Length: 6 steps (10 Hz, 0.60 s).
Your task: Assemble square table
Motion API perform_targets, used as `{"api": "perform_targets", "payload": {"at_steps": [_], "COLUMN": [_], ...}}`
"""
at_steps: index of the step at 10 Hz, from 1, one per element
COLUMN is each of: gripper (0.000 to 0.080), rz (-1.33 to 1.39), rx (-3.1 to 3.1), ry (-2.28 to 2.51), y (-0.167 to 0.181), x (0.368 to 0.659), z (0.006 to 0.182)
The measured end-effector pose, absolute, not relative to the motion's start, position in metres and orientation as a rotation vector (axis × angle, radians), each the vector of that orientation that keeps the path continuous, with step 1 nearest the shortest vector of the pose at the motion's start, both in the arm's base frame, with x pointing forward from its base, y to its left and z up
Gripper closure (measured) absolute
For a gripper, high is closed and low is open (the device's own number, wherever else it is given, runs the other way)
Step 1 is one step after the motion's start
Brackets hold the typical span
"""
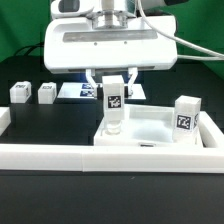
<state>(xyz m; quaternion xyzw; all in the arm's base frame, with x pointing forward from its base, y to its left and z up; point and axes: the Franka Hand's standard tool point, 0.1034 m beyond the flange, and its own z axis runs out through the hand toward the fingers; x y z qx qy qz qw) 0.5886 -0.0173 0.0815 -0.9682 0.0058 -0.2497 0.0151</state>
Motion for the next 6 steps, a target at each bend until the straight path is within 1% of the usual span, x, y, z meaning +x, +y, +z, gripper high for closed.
{"api": "perform_targets", "payload": {"at_steps": [2, 4, 6], "gripper": [0.0511, 0.0511, 0.0511], "rz": [-0.782, -0.776, -0.804], "rx": [-3.014, -3.015, -3.016], "ry": [0.024, 0.032, 0.039], "y": [-0.02, -0.018, -0.018], "x": [0.59, 0.59, 0.594], "z": [0.081, 0.071, 0.068]}}
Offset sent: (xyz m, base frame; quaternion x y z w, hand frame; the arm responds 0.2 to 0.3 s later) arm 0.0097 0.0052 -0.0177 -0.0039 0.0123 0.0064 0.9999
